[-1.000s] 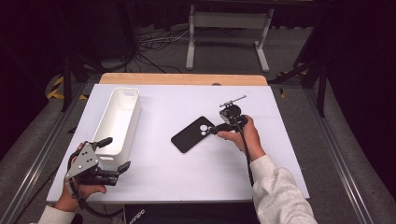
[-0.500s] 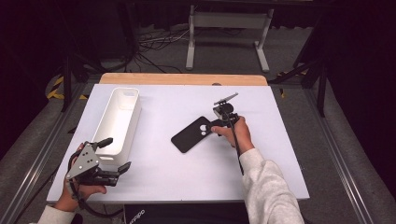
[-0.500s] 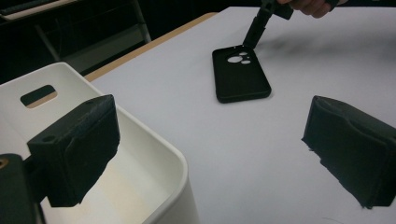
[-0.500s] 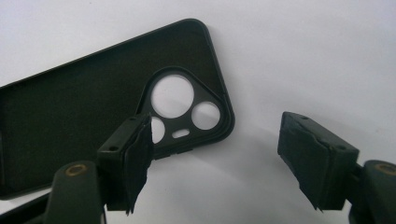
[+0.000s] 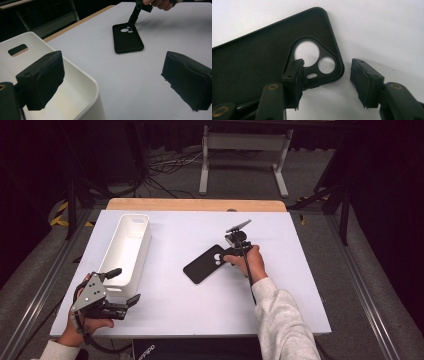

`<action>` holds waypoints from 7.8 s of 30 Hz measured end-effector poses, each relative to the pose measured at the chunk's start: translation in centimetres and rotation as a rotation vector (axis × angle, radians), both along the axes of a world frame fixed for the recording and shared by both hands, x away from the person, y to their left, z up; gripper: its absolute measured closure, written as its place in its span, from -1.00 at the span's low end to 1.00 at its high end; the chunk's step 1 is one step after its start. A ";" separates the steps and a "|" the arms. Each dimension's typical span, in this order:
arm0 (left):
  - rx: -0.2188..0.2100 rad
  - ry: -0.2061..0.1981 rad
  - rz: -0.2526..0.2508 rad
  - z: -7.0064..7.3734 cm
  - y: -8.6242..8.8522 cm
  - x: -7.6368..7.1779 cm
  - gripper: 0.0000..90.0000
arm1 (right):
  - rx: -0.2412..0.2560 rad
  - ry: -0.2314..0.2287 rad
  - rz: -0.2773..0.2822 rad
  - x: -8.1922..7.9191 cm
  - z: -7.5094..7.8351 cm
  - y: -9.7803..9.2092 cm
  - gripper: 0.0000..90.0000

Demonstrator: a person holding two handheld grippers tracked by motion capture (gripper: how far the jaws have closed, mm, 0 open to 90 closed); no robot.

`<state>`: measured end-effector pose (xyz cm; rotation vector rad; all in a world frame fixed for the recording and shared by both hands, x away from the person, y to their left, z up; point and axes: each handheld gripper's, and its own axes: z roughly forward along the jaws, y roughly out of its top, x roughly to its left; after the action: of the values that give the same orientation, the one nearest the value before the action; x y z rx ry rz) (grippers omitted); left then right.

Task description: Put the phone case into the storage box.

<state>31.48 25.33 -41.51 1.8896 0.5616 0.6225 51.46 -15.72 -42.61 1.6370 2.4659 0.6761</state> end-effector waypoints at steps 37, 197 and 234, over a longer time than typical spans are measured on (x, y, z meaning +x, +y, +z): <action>0.016 0.038 -0.024 -0.2 -0.5 0.3 -0.88 | -0.088 -0.081 -0.050 0.1 0.1 0.7 0.89; 0.064 -0.025 -0.032 5.9 -11.0 7.8 0.79 | -0.291 -0.954 0.628 -13.7 9.3 7.8 0.65; 0.014 -0.044 0.004 6.4 -9.7 7.8 0.79 | -0.020 -0.875 0.382 -12.7 8.4 3.2 -0.71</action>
<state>39.26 15.68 -35.06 1.8838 0.5336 0.6709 38.80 -12.53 -34.18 0.6082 2.0673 1.1027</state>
